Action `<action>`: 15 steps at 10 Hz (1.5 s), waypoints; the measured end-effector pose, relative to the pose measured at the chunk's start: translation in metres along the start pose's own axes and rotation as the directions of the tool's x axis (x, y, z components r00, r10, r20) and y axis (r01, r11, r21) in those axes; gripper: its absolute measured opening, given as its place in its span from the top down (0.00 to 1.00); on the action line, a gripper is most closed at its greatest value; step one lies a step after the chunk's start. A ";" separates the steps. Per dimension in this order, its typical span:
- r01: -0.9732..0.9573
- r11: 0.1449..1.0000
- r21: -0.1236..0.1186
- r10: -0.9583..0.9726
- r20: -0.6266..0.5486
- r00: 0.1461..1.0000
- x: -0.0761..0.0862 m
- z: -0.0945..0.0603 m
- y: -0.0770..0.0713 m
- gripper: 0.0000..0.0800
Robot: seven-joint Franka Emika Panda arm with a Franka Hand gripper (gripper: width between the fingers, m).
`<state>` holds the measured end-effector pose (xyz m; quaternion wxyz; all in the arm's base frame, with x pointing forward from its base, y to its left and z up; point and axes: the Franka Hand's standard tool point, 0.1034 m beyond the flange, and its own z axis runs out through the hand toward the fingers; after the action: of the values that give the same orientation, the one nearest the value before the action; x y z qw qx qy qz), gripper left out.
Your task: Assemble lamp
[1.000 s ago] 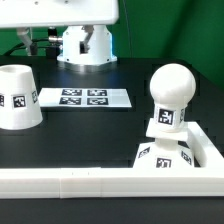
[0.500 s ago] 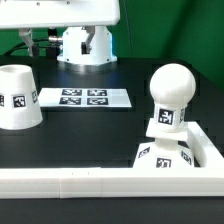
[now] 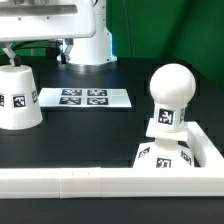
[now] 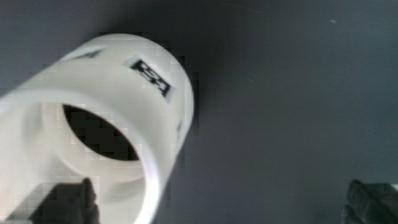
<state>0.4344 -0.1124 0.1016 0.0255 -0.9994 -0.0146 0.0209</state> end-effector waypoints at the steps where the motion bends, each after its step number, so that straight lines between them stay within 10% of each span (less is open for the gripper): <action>1: 0.006 1.000 -0.005 -0.006 0.000 1.000 -0.002 0.006 0.004 0.13; 5: 0.007 1.000 -0.016 -0.006 0.012 1.000 -0.003 0.024 0.008 0.13; 7: 0.007 1.000 -0.016 -0.007 0.012 1.000 -0.003 0.024 0.008 0.25; 9: 0.007 1.000 -0.016 -0.007 0.013 1.000 -0.003 0.025 0.008 0.72; 11: 0.013 1.000 -0.014 -0.013 0.015 1.000 -0.002 0.024 0.005 0.90; 15: 0.034 0.999 0.002 -0.034 0.017 0.999 0.011 0.015 -0.018 0.94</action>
Offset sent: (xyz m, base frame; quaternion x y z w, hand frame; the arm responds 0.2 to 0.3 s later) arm 0.0088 -0.0054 -0.0190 -0.0098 0.0221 -0.0031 0.9997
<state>0.4441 -0.0938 0.0873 0.0266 -0.9987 -0.0316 0.0291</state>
